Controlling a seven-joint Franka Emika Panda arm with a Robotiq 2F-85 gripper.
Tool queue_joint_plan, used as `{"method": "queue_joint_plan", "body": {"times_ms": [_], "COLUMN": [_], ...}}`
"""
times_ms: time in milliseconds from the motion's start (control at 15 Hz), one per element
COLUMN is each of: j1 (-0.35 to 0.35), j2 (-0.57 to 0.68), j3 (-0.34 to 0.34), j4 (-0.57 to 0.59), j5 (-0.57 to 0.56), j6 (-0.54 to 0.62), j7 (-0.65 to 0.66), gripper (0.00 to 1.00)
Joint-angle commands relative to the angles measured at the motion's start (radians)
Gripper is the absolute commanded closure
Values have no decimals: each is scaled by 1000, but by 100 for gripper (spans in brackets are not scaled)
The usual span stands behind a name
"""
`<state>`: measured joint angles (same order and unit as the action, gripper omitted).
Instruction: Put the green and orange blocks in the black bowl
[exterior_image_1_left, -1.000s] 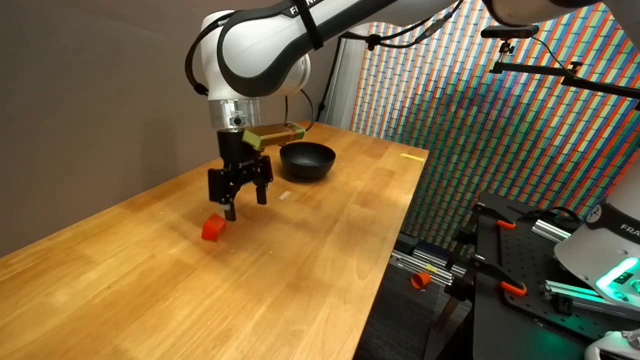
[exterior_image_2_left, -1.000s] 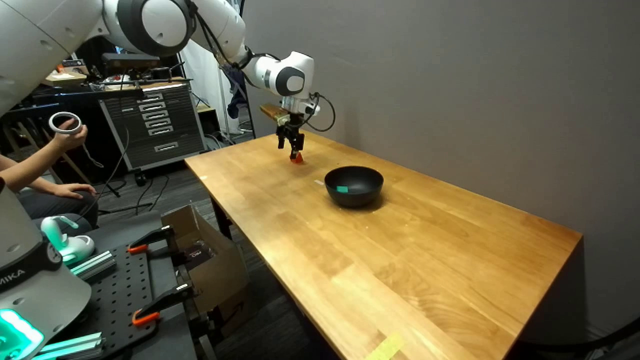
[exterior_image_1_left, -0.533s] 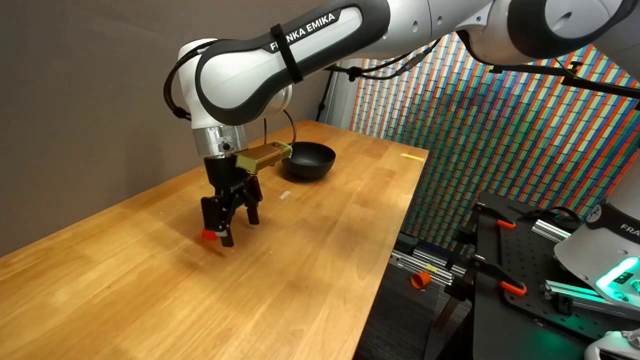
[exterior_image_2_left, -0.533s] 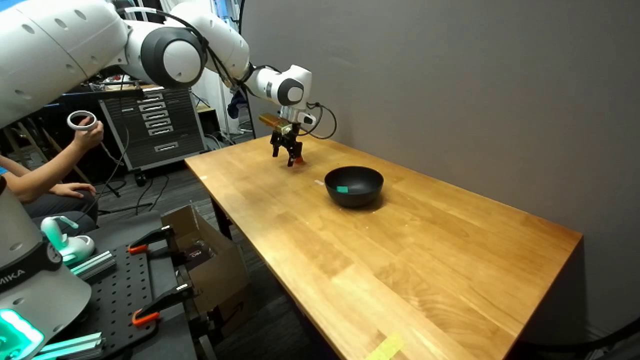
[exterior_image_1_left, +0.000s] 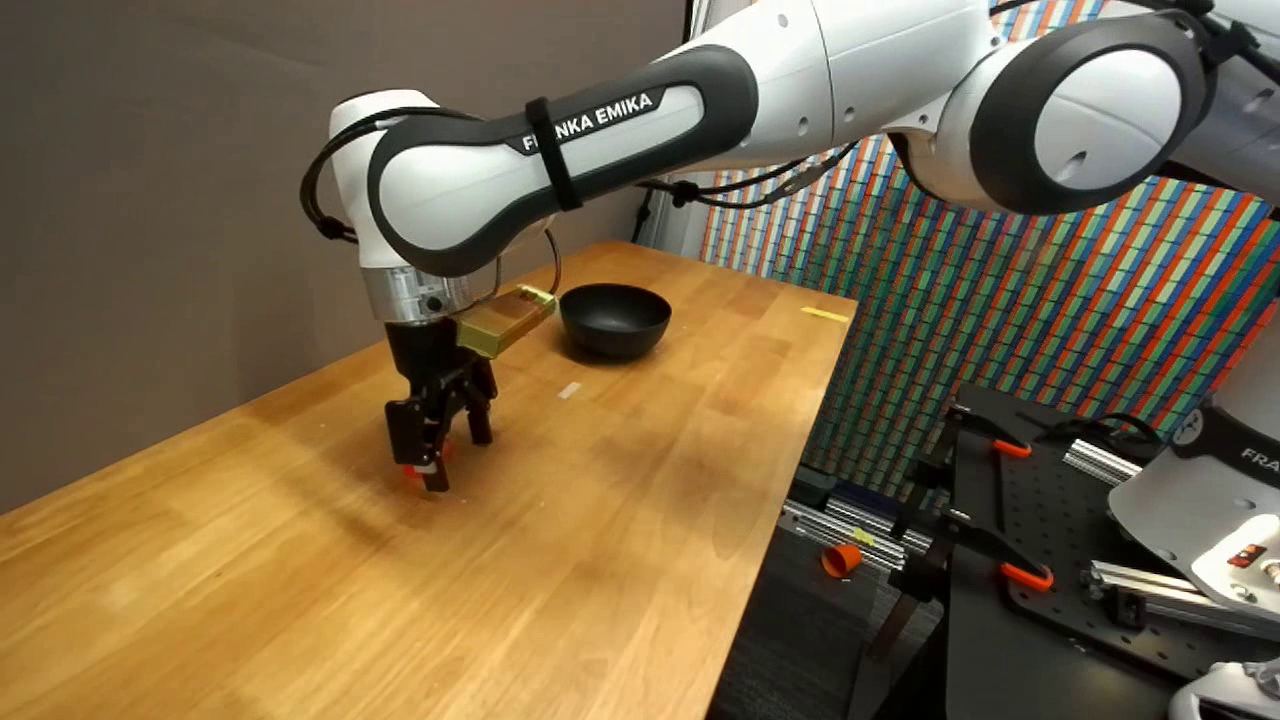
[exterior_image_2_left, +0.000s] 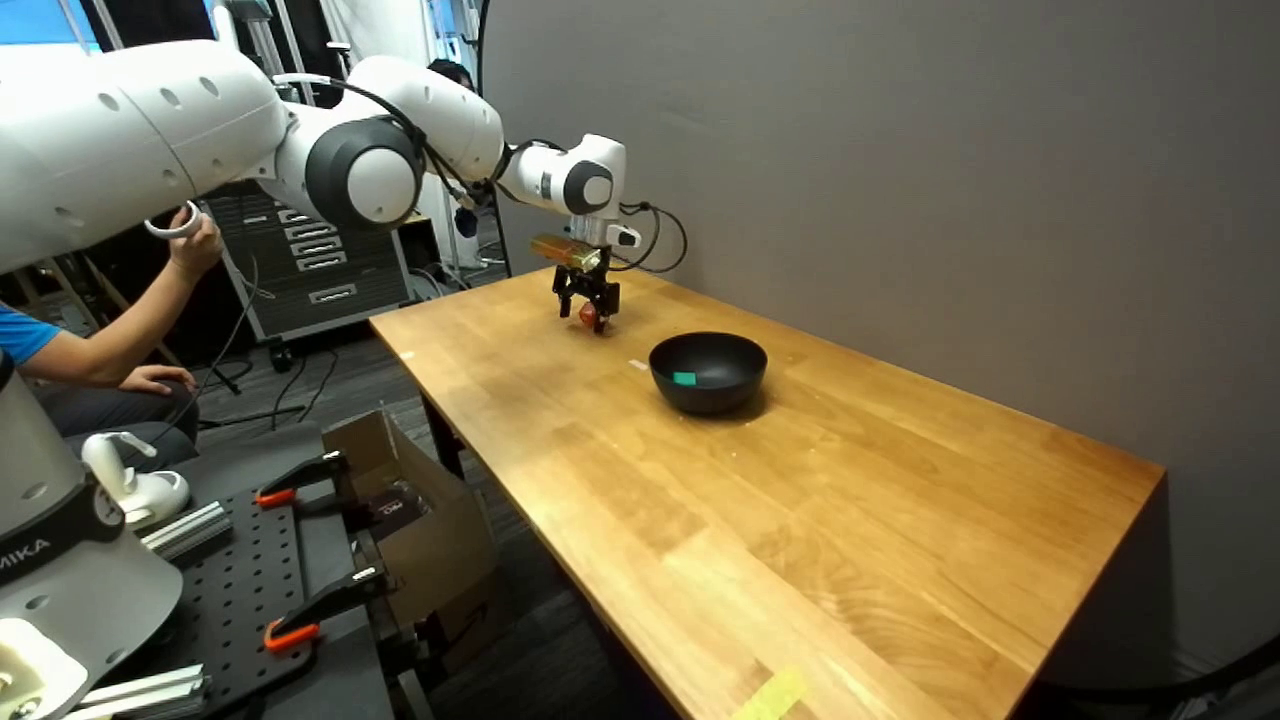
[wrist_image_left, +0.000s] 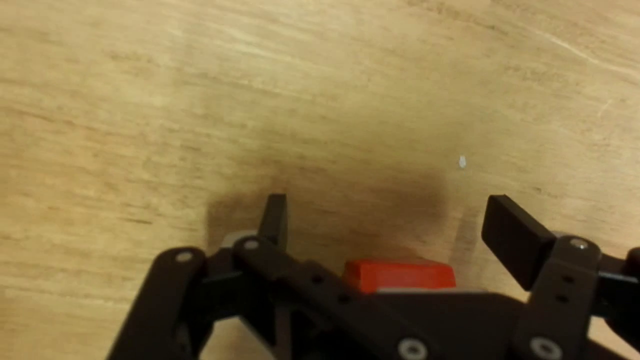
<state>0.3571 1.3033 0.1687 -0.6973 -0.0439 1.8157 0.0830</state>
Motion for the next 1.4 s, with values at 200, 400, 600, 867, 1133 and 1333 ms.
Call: {"method": "queue_joint_plan", "body": {"times_ms": [200, 400, 600, 867, 1133, 1333], "j1": [52, 64, 65, 53, 30, -3], "j2": [102, 132, 159, 71, 29, 3], "j3": [-64, -80, -95, -183, -300, -349], "j4": [221, 276, 315, 237, 241, 243], "j5": [-19, -19, -16, -74, -168, -198], "j6": [19, 12, -2, -33, -92, -153], "j7": [-46, -45, -40, 6, 86, 164], "gripper": [25, 42, 67, 79, 79, 79]}}
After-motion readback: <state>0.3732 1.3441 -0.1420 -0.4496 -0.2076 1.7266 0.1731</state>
